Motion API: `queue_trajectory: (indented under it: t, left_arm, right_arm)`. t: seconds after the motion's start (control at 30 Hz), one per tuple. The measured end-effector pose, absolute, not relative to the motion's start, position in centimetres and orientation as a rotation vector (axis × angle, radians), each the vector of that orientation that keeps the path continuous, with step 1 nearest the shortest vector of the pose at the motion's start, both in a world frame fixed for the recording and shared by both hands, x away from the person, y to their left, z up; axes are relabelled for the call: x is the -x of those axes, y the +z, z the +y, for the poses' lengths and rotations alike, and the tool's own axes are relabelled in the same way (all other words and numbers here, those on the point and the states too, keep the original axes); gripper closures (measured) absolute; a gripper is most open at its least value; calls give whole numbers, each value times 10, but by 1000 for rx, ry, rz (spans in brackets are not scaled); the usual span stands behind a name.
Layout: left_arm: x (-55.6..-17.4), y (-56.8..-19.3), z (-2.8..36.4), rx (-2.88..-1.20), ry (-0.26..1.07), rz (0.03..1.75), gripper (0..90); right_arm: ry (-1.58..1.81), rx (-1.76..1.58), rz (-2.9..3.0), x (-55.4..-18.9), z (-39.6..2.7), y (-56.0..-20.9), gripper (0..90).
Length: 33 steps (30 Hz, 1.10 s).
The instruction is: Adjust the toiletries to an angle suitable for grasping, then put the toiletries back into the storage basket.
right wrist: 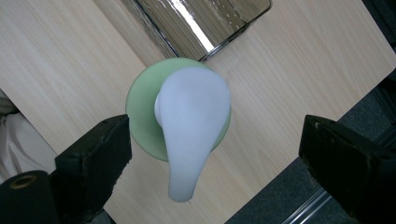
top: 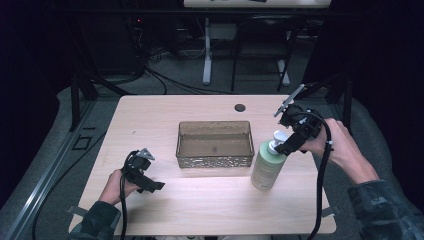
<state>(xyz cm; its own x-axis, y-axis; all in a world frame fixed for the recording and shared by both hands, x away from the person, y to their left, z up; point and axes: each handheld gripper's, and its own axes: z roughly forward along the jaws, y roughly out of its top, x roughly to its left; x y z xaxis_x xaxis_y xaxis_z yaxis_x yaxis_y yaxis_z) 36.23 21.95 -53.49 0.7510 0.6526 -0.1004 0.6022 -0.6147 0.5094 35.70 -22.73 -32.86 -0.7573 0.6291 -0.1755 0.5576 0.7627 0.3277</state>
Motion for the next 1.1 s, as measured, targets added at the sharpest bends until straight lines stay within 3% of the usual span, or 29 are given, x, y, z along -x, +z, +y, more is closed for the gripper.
queue_trajectory:
  t: [0.23,0.37,0.43,0.53,0.6,0.97,1.1]
  left_arm:
    - [-363,-535,219,-2429,125,945,0]
    - [-363,-535,220,-2426,125,945,0]
    - [-362,-535,220,-2422,125,947,0]
    - [-363,-535,220,-2424,123,943,0]
    - [-362,-535,220,-2426,123,944,0]
    - [-364,-541,222,-2436,100,966,0]
    - [-365,-543,225,-2435,97,985,0]
  right_arm:
    - [334,-924,2748,-366,-219,-328,117]
    - [316,-935,2765,-371,-215,-327,217]
    - [290,-946,2772,-374,-212,-326,334]
    - [270,-944,2782,-376,-210,-326,379]
    - [240,-951,2790,-378,-208,-326,458]
    - [193,-985,2819,-379,-201,-326,618]
    - [187,-983,2819,-380,-200,-326,622]
